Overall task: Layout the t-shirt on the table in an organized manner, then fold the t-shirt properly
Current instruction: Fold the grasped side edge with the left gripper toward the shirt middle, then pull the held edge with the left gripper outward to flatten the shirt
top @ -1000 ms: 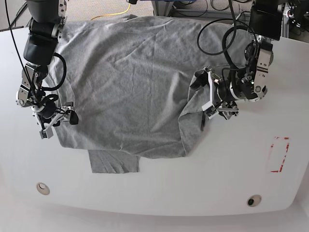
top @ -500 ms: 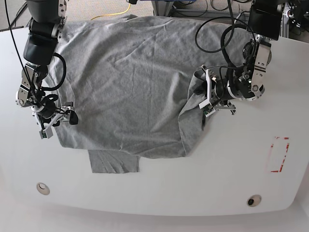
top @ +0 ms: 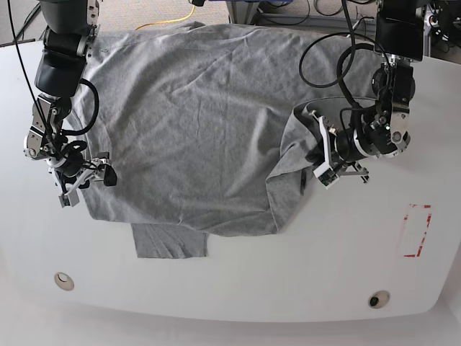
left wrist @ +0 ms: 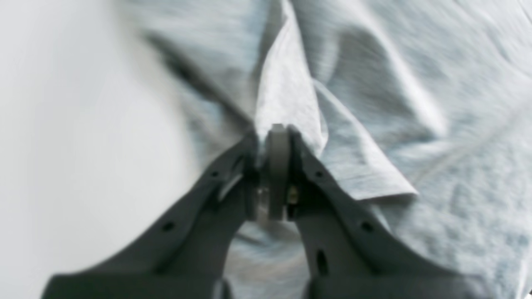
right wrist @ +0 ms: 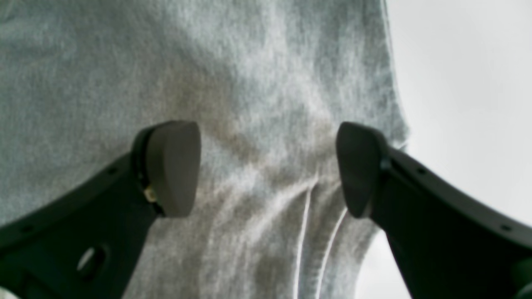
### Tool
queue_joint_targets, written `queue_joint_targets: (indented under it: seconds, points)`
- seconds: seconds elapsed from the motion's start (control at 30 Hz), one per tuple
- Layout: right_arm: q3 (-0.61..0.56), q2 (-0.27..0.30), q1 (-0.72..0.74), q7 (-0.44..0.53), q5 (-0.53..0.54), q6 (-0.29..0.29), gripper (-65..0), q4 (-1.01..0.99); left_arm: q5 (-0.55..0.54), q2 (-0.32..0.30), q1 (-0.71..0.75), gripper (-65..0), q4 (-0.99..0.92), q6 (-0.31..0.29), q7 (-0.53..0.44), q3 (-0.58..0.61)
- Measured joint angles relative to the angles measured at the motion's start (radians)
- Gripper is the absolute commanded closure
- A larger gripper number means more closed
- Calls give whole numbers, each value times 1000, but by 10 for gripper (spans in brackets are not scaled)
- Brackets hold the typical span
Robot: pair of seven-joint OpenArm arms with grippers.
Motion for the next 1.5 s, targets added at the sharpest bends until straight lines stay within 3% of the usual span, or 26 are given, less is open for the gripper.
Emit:
queue_joint_targets:
  seconds: [0.17, 0.37, 0.87, 1.23, 1.5]
  points:
    - [0, 0, 0, 0, 3, 0, -490, 0, 2, 6, -38, 0, -3, -5, 2, -103]
    - [1, 2, 0, 0, 3, 0, -490, 0, 121, -14, -116, 0, -22, 1, 2, -192]
    - [2, 0, 0, 0, 3, 0, -490, 0, 243, -50, -363, 0, -249, 0, -10, -219]
    - [3, 2, 0, 1, 3, 0, -490, 0, 360, -53, -456, 0, -410, -7, -65, -215]
    - [3, 5, -1, 0, 3, 0, -490, 0, 429, -53, -485, 0, -524, -8, -168, -216]
